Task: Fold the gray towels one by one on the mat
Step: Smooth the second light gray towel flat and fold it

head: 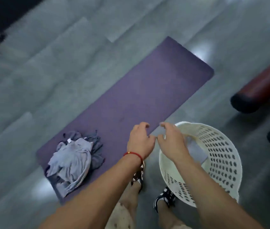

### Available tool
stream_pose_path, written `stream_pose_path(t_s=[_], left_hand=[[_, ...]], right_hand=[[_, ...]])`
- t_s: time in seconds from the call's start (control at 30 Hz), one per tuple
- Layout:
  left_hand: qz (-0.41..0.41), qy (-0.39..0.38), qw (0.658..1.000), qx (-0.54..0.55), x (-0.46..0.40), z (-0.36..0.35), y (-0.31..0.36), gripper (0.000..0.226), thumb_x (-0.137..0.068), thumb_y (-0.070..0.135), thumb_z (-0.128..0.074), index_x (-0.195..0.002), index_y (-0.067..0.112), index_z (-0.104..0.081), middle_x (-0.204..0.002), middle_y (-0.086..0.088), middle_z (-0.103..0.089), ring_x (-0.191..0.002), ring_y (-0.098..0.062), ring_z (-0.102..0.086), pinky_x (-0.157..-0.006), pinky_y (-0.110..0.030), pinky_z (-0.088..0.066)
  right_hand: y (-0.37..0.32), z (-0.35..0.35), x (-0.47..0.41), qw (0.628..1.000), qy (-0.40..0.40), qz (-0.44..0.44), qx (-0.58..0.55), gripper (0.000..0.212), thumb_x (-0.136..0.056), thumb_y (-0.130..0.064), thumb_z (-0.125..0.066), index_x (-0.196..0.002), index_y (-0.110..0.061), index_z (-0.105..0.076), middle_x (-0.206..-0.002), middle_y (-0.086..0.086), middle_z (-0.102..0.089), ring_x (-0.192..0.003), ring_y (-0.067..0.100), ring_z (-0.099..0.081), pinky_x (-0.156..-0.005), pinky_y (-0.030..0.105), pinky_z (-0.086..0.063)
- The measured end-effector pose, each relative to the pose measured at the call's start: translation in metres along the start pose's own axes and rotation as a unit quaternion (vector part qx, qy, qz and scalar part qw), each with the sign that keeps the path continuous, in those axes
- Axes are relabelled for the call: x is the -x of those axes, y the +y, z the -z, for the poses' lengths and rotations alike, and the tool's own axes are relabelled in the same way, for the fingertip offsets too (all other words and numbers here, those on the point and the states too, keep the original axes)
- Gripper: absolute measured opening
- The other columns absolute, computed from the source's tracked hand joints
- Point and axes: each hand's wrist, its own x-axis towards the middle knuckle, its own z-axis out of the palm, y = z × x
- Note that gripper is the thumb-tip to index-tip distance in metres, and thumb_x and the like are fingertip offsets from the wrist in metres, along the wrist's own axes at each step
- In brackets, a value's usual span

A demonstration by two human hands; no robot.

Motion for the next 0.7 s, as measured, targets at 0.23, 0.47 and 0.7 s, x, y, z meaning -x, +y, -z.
stream_pose_path(t_s=[0.23, 0.47, 0.7], left_hand=[[0.136, 0.150, 0.966, 0.158, 0.020, 0.175, -0.097, 0.040, -0.087, 0.018, -0.061, -0.126, 0.017, -0.057, -0.129, -0.009, -0.059, -0.121, -0.026, -0.055, -0.099, -0.034, -0.043], [0.216, 0.208, 0.925, 0.236, -0.013, 0.299, -0.216, 0.040, -0.088, 0.021, -0.061, -0.128, 0.016, -0.057, -0.133, -0.014, -0.058, -0.123, -0.030, -0.055, -0.104, -0.040, -0.044], [0.271, 0.221, 0.893, 0.282, -0.083, 0.377, -0.298, 0.034, -0.090, 0.022, -0.059, -0.124, 0.017, -0.057, -0.127, -0.008, -0.060, -0.116, -0.026, -0.057, -0.094, -0.029, -0.044]], right_hand=[[-0.208, -0.049, -0.027, 0.970, -0.124, 0.150, 0.148, 0.039, -0.093, -0.019, -0.058, -0.132, -0.016, -0.058, -0.132, 0.010, -0.059, -0.125, 0.030, -0.055, -0.103, 0.039, -0.042], [-0.338, -0.144, -0.071, 0.926, -0.197, 0.204, 0.251, 0.032, -0.095, -0.019, -0.055, -0.125, -0.014, -0.063, -0.126, 0.010, -0.066, -0.117, 0.030, -0.060, -0.096, 0.034, -0.046], [-0.435, -0.231, -0.146, 0.903, -0.238, 0.223, 0.280, 0.026, -0.093, -0.017, -0.056, -0.115, -0.014, -0.069, -0.115, 0.007, -0.071, -0.111, 0.028, -0.063, -0.093, 0.032, -0.047]])
